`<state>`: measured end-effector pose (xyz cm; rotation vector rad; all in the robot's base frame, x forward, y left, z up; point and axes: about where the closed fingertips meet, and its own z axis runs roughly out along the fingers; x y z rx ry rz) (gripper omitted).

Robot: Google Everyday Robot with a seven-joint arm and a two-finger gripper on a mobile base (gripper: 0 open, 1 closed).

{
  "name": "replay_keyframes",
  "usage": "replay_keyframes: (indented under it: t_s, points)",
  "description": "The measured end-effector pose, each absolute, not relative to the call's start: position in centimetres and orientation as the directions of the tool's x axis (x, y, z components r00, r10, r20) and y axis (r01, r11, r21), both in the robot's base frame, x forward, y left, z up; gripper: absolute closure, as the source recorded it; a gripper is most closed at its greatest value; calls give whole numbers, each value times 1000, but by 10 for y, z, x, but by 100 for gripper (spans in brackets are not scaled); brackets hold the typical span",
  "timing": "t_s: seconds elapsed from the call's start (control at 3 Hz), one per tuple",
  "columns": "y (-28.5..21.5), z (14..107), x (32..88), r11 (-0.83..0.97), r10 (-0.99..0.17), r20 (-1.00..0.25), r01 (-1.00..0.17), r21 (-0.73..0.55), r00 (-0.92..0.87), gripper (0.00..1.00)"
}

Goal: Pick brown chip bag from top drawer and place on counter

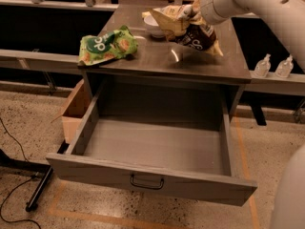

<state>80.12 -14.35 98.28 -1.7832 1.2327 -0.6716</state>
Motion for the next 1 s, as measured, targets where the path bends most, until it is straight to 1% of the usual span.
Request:
replay_keyframes:
  t_s: [0.67, 1.0]
  points:
    - [-144, 958, 817, -131, -943, -57, -525, -841, 327, 36]
    - [-145, 947, 810, -140, -945, -61, -567, -812, 321, 5]
